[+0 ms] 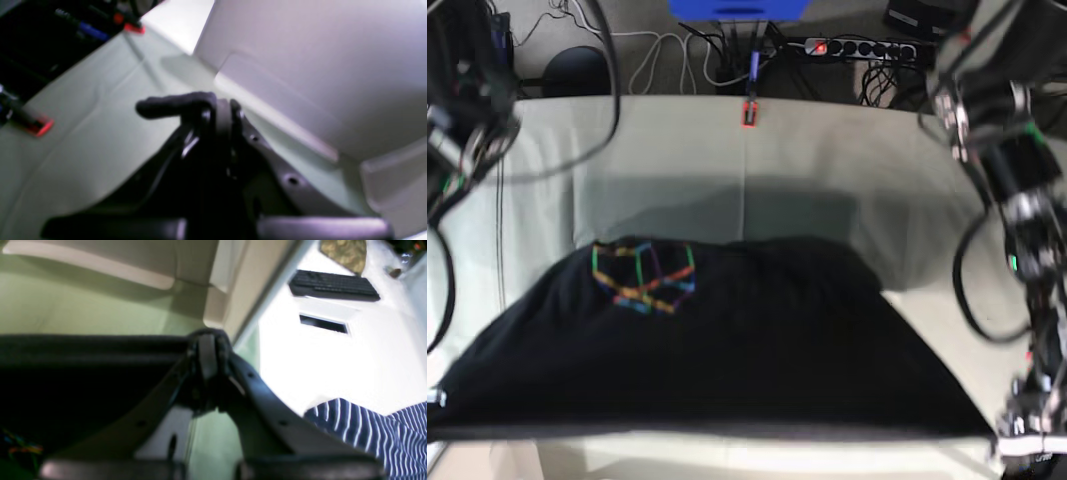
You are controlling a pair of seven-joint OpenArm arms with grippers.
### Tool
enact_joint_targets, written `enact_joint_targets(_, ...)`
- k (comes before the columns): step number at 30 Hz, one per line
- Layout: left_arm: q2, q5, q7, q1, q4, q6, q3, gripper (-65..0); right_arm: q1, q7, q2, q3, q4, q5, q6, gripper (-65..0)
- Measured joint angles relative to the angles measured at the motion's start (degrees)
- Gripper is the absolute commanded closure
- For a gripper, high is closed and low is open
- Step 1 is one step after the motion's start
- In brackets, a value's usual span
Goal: Layout the t-shirt on the table in an organized manner, then fold the t-shirt properly
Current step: 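Lift the t-shirt with both grippers and swing it over the table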
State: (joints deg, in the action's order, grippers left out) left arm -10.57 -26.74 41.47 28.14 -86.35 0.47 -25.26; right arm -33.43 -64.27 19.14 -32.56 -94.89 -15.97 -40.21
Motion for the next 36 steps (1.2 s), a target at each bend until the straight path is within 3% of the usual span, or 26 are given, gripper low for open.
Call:
enact_joint_targets(11, -3.1, -0.1, -0.5, 28.7, 25.0, 0.1, 9.1, -0.1, -28.2, 14.8, 6.4, 9.7, 33.3, 0.1, 0.0, 0.0)
enact_joint_targets(16, -3.5, -0.4, -0.9, 38.1, 28.5, -0.2, 10.8, -0.1, -39.6, 18.9, 8.2, 9.7, 41.8, 0.3, 0.1, 0.0)
enact_joint_targets(19, -3.7, -0.5, -1.1, 40.7, 28.1, -0.2, 12.1, -0.1, -40.0, 20.0, 8.8, 9.7, 42.9, -0.7, 0.3, 0.0)
enact_joint_targets(24, -4.2, -0.5, 0.2, 39.1, 24.3, -0.2, 12.2, -0.1, -38.4, 16.0, 8.3, 9.8, 42.1, 0.9, 0.1, 0.0)
enact_joint_targets(28, -7.1, -0.7, -0.6, 32.7, 18.9, 0.0, 11.9, -0.1, -36.9, 14.2, 8.7, 9.4, 34.6, -0.3, 0.2, 0.0)
enact_joint_targets(31, -7.5, -0.6, -0.9, 24.8, 14.6, 0.2, 11.5, -0.1, -27.6, 13.8, 8.5, 8.9, 25.0, -2.9, 0.3, 0.0)
enact_joint_targets(36, -5.5, -0.4, 0.3, 8.3, 7.7, 0.1, 5.9, -0.1, -8.2, 8.5, 4.6, 5.0, 14.7, -5.1, -0.1, 0.0)
